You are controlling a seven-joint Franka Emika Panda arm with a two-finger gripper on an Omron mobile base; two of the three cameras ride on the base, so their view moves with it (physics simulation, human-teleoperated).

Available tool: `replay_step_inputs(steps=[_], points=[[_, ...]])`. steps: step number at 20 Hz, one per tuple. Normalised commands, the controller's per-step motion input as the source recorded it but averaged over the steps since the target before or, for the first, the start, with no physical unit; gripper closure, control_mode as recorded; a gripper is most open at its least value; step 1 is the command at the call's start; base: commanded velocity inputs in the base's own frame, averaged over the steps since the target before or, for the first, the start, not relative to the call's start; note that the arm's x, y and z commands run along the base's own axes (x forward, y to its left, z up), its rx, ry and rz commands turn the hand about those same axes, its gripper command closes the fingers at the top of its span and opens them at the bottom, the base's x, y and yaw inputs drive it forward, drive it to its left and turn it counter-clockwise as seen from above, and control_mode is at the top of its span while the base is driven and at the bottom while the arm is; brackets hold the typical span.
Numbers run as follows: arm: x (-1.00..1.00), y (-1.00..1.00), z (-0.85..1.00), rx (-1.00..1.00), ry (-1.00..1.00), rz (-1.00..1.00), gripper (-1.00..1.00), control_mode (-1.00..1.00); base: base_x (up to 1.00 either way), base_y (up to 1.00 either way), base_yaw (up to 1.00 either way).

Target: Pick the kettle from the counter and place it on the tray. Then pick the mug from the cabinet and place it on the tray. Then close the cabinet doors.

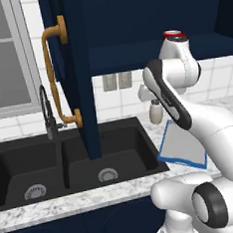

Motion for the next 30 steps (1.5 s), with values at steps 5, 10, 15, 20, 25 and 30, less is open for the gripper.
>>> replay_step_inputs(steps=[5,10,15,20,25,30], points=[[-0.14,-0.45,-0.03,0.0,0.0,0.0,-1.0,-1.0,0.0,0.0,0.0],[-0.19,-1.0,-0.32,0.05,0.0,-0.01,-1.0,-1.0,0.0,0.0,0.0],[-0.01,-0.98,-0.31,0.19,0.0,-0.01,-1.0,-1.0,0.0,0.0,0.0],[0.0,-0.7,-0.21,0.1,0.0,0.0,-1.0,-1.0,0.0,0.0,0.0],[0.0,-0.63,-0.04,0.07,0.01,0.0,-1.0,-1.0,0.0,0.0,0.0],[0.0,-0.63,-0.2,0.07,0.0,-0.03,-1.0,-1.0,0.0,0.0,0.0]])
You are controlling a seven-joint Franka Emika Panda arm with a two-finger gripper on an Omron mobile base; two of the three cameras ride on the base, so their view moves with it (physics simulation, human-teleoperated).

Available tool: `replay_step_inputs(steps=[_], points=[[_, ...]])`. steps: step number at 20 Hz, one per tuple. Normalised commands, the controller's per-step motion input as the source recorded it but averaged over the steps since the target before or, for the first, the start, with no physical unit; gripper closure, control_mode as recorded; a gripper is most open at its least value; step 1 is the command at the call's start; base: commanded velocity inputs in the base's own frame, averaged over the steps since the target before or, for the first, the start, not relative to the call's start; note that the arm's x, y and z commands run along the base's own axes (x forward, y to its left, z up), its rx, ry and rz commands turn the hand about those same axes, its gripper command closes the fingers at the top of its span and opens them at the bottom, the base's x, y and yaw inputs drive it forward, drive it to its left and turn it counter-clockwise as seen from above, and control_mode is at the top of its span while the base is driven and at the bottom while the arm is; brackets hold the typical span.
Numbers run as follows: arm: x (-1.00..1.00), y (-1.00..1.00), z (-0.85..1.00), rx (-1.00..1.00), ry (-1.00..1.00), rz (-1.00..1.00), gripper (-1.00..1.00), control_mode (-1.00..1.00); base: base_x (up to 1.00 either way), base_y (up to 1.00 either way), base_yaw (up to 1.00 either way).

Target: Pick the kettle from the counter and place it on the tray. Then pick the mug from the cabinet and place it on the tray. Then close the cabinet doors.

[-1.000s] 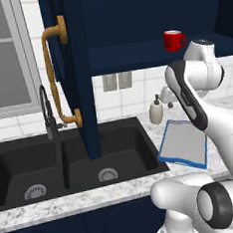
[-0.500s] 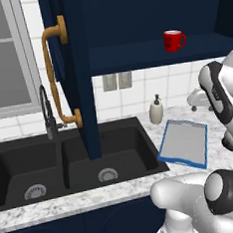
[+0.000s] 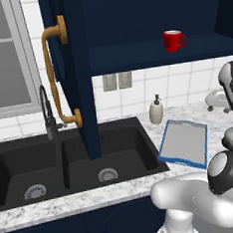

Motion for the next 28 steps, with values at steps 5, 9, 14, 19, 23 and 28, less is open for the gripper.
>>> replay_step_inputs(steps=[5,9,14,19,23,28], points=[[-0.01,-0.79,-0.15,0.11,0.0,-0.03,-1.0,-1.0,0.0,0.0,0.0],[-0.02,-0.39,-0.34,0.07,-0.03,-0.01,-1.0,-1.0,0.0,0.0,0.0],[-0.02,-0.1,-0.48,0.07,-0.08,0.0,-1.0,-1.0,0.0,0.0,0.0],[-0.03,-0.4,-0.09,0.13,-0.02,0.0,-1.0,-1.0,0.0,0.0,0.0],[-0.06,-0.48,-0.02,0.07,0.0,0.0,-1.0,-1.0,0.0,0.0,0.0],[-0.11,-0.48,-0.02,0.09,0.0,0.0,-1.0,-1.0,0.0,0.0,0.0]])
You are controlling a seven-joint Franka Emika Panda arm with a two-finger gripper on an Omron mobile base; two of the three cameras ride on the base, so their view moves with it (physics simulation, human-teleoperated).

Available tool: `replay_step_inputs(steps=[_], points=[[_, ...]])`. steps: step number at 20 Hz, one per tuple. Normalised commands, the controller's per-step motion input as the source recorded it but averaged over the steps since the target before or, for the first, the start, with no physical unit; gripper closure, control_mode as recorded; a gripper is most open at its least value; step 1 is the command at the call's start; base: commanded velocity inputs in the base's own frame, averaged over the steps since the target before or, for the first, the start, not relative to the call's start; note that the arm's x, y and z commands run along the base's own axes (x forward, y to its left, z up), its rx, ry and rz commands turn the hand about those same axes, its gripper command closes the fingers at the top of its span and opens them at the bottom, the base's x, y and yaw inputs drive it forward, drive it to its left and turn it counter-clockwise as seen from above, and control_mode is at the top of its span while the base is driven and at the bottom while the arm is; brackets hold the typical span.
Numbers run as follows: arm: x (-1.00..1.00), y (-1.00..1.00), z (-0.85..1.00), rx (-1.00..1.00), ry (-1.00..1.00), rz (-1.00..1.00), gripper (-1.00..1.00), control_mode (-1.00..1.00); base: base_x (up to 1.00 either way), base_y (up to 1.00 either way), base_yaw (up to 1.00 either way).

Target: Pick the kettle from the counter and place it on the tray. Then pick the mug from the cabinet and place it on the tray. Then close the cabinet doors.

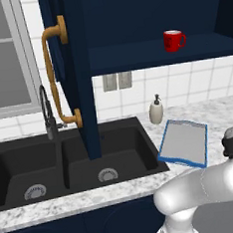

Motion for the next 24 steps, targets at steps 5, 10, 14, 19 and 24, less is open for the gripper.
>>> replay_step_inputs(steps=[5,10,14,19,24], points=[[-0.16,-0.58,-0.02,0.12,0.0,0.0,-1.0,-1.0,0.0,0.0,0.0],[-0.03,-0.47,-0.18,0.06,0.0,0.0,-1.0,-1.0,0.0,0.0,0.0],[0.0,-0.07,-0.41,0.02,-0.02,0.0,-1.0,-1.0,0.0,0.0,0.0],[0.0,0.0,-0.45,0.03,-0.03,0.0,-1.0,-1.0,0.0,0.0,0.0],[0.01,0.04,-0.28,0.07,-0.02,0.0,-1.0,-1.0,0.0,0.0,0.0]])
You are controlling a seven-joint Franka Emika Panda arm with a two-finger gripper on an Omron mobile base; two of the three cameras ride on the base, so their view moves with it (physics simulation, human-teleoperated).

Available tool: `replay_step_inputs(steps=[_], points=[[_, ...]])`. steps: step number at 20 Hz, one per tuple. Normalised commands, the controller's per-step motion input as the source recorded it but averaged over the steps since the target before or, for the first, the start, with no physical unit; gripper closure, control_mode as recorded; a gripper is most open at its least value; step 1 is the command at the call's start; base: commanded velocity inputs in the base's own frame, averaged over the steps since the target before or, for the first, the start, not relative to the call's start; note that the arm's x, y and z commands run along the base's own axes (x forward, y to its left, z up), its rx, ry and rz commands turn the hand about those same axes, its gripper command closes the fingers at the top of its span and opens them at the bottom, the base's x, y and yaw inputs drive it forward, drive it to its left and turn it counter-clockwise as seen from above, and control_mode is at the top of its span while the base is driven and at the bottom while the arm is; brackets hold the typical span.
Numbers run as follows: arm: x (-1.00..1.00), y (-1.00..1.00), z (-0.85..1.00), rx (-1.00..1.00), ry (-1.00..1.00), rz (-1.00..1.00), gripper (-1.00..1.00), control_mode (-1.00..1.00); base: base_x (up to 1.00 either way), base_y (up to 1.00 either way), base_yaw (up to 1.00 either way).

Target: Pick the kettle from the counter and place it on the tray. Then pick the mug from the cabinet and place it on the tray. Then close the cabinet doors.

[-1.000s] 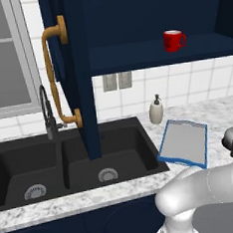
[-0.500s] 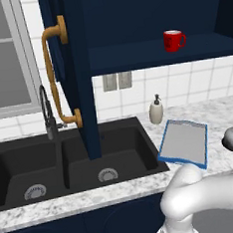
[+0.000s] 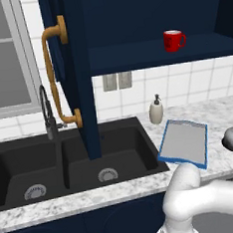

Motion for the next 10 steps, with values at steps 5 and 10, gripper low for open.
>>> replay_step_inputs(steps=[5,10], points=[[0.0,0.28,-0.01,0.14,-0.11,0.0,-1.0,-1.0,0.0,0.0,0.0],[0.05,0.41,0.0,0.07,-0.08,0.0,-1.0,-1.0,0.0,0.0,0.0]])
